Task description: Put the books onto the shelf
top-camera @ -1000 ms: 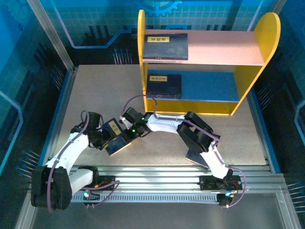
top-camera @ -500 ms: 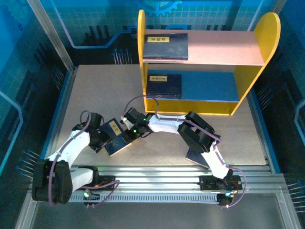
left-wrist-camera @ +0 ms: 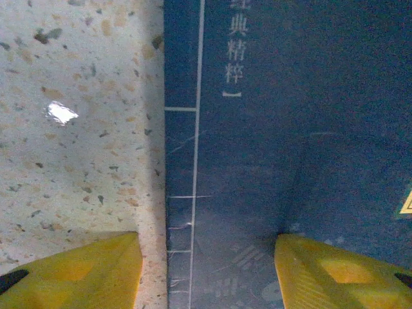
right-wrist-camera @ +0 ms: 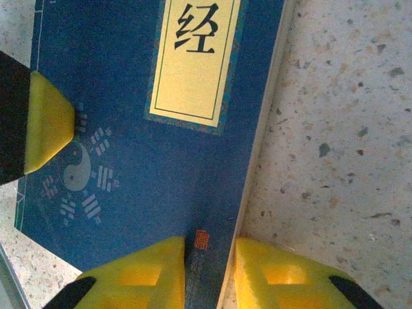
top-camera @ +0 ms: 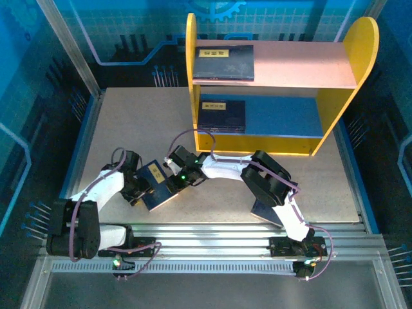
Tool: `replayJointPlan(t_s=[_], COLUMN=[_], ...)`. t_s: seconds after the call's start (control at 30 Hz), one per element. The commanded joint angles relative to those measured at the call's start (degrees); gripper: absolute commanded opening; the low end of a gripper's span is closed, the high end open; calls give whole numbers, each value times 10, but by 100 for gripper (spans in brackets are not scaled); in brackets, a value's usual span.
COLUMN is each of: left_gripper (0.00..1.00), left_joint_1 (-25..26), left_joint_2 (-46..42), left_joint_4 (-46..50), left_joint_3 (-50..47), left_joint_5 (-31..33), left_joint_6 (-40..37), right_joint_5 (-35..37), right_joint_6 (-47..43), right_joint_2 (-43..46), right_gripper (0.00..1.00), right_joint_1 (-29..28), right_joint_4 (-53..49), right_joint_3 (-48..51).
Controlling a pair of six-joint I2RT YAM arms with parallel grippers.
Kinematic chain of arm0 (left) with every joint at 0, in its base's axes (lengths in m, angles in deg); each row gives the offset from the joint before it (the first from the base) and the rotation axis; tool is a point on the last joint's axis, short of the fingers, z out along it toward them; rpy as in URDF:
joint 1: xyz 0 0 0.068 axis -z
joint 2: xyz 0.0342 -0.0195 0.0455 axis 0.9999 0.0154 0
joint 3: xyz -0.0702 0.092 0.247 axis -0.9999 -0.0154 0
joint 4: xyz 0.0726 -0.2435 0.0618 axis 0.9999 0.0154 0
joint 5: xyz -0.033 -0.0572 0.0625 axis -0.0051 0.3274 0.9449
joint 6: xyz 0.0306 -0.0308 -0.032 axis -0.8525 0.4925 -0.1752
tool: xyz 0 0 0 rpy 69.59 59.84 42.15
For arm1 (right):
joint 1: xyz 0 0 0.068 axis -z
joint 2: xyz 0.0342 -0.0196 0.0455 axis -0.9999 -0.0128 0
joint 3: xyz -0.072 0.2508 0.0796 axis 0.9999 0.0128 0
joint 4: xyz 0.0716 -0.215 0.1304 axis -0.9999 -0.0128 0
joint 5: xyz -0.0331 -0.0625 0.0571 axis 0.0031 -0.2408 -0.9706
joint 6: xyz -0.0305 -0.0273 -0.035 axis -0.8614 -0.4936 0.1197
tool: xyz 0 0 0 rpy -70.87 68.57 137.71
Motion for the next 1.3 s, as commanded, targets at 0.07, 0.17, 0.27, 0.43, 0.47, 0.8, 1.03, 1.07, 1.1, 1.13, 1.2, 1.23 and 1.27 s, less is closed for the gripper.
replayJointPlan(t_s=[0.07, 0.17, 0.27, 0.43, 0.47, 0.8, 1.03, 1.07, 1.1, 1.13, 1.2, 1.23, 1.27], left_gripper=[57, 57, 57, 57, 57, 48, 47, 45, 43, 41, 30, 25, 20], left_joint_1=[4, 4, 4, 4, 4, 4, 4, 4, 4, 3, 4, 4, 4], left_joint_2=[-23, -42, -52, -62, -63, -69, -70, -69, -69, -67, -64, -60, -58], left_joint_4=[-129, -116, -107, -108, -108, -152, -129, -124, -118, -112, -99, -96, -96], left_joint_3=[2, 11, 17, 17, 17, 9, 20, 21, 23, 25, 27, 28, 28], left_joint_5=[-174, -180, -185, -191, -191, -230, -216, -210, -203, -193, -174, -171, -168], left_joint_6=[-20, -28, -30, -28, -28, -11, -21, -24, -27, -29, -35, -36, -37], right_joint_5=[13, 9, 6, 9, 9, 9, 12, 12, 13, 13, 14, 14, 14], right_joint_6=[-11, -9, -9, -8, -8, -4, -3, -3, -3, -4, -4, -6, -8], right_joint_2=[5, 4, 4, 7, 7, 10, 12, 13, 14, 15, 19, 22, 24], right_gripper=[26, 26, 26, 26, 26, 26, 26, 26, 26, 27, 28, 28, 29], right_joint_1=[5, 6, 6, 6, 7, 6, 6, 6, 6, 7, 9, 10, 11], right_joint_4=[-47, -45, -44, -43, -43, -40, -38, -38, -38, -38, -37, -37, -37], right_joint_3=[30, 32, 32, 34, 35, 42, 46, 46, 47, 48, 51, 51, 51])
